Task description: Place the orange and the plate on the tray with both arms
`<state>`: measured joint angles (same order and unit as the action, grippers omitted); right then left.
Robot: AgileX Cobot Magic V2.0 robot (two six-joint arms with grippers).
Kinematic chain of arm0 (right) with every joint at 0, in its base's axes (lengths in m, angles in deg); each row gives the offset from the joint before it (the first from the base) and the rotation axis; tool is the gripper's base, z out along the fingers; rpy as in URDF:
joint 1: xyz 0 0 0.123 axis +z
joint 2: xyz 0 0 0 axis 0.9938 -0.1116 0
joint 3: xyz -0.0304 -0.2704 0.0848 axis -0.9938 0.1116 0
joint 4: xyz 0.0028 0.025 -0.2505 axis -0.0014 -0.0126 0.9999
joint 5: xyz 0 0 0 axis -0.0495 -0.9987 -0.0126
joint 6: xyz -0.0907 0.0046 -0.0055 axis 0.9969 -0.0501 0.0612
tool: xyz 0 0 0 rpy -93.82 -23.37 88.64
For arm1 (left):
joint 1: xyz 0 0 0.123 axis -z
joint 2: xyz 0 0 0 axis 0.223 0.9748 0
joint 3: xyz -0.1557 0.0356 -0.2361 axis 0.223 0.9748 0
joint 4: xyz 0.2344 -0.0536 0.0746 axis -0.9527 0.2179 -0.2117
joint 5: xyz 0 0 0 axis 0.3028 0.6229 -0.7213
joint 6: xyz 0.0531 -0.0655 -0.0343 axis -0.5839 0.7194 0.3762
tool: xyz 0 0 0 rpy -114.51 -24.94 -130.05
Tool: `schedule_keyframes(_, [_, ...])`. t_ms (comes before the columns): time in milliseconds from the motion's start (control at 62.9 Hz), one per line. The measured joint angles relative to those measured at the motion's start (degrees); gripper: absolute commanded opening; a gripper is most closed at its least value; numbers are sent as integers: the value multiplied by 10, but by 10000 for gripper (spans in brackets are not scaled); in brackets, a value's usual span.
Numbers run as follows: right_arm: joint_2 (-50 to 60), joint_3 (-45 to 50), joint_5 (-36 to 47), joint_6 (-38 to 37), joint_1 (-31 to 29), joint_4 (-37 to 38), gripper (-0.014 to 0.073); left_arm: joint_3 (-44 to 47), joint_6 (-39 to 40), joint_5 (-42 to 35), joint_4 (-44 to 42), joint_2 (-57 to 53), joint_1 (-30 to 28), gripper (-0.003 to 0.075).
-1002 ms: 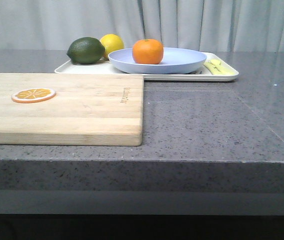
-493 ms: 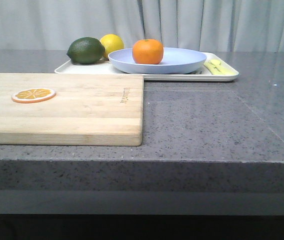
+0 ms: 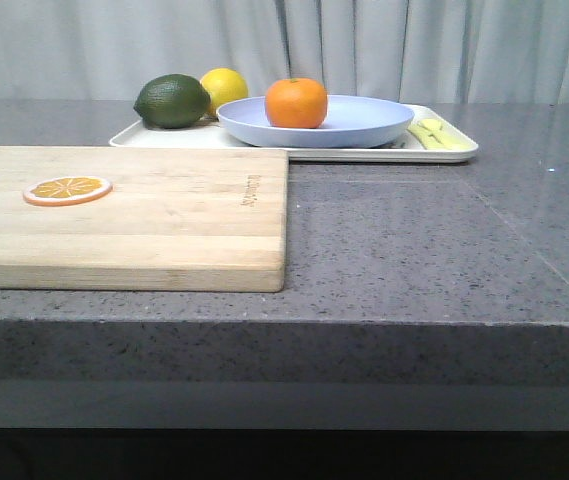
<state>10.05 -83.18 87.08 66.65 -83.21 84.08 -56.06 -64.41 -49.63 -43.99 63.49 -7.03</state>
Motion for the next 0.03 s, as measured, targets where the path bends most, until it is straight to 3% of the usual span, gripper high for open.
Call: schedule_keyframes(32, [0,0,0,0,0,0,-67,0,0,0,0,0,0,-20])
